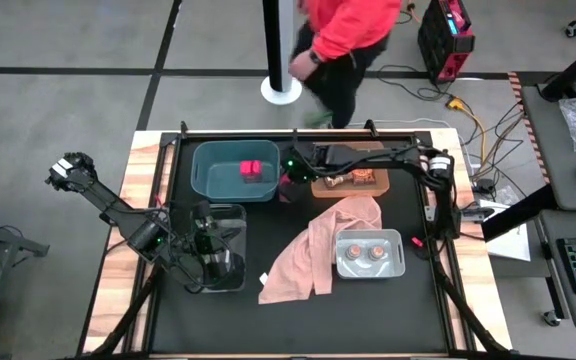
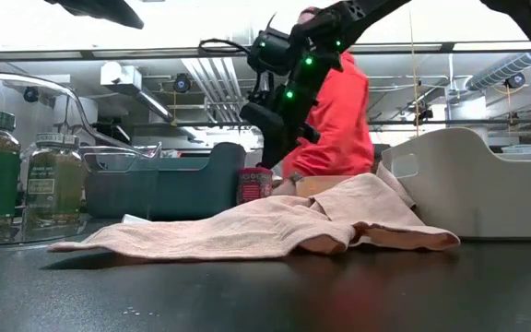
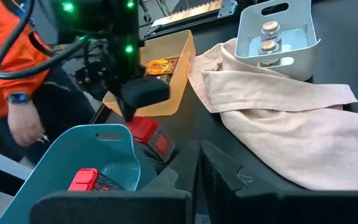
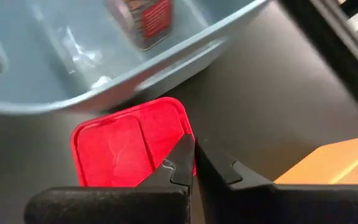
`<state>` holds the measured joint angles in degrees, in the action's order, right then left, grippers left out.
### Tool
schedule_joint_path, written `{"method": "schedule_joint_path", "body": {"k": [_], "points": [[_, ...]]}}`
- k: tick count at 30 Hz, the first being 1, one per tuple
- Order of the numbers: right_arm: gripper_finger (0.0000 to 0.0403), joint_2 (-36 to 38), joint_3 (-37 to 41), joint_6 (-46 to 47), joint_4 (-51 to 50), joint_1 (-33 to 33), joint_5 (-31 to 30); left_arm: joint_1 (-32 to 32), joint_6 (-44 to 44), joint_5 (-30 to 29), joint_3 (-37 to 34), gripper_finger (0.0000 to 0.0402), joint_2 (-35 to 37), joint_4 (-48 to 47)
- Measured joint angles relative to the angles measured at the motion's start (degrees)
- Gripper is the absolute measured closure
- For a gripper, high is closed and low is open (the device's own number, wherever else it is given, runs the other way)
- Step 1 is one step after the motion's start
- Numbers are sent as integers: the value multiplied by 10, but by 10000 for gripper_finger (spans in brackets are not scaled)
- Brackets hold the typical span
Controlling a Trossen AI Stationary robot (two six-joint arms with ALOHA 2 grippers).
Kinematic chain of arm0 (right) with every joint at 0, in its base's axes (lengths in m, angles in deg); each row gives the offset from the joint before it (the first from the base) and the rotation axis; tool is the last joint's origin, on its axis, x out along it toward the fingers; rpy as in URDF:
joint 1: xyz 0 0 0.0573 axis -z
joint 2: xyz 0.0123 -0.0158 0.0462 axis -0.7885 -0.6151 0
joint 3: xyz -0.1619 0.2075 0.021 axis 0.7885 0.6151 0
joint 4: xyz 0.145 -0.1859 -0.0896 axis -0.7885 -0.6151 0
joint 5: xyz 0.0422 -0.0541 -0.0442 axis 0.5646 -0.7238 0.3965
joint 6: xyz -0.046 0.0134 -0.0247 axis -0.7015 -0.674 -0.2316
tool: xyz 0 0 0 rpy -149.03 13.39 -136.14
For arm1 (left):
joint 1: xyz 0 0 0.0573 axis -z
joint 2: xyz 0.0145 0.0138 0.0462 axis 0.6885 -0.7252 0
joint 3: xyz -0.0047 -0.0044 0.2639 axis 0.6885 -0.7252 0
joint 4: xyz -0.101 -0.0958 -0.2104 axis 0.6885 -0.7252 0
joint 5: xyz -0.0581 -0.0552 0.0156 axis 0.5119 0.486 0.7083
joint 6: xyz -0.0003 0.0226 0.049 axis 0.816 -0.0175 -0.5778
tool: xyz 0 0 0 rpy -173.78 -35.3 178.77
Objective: Sort spices by type
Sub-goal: Put the red seasoning can into the blue bin
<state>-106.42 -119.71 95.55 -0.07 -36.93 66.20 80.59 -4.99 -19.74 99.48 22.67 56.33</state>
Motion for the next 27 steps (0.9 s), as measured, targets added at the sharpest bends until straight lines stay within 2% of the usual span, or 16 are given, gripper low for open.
{"method": "schedule_joint_path", "body": {"k": [11,20,25,27], "points": [[394,8,-23,33,-68,-52,-24,0,4,3,0,401,0,1],[390,57,-26,-123,-126,-62,-26,0,22,30,0,401,-17,3],[390,67,-21,-119,-136,-64,-27,0,31,31,0,401,-36,8],[390,67,-17,-103,-123,-64,-45,0,32,31,0,401,-43,12]]}}
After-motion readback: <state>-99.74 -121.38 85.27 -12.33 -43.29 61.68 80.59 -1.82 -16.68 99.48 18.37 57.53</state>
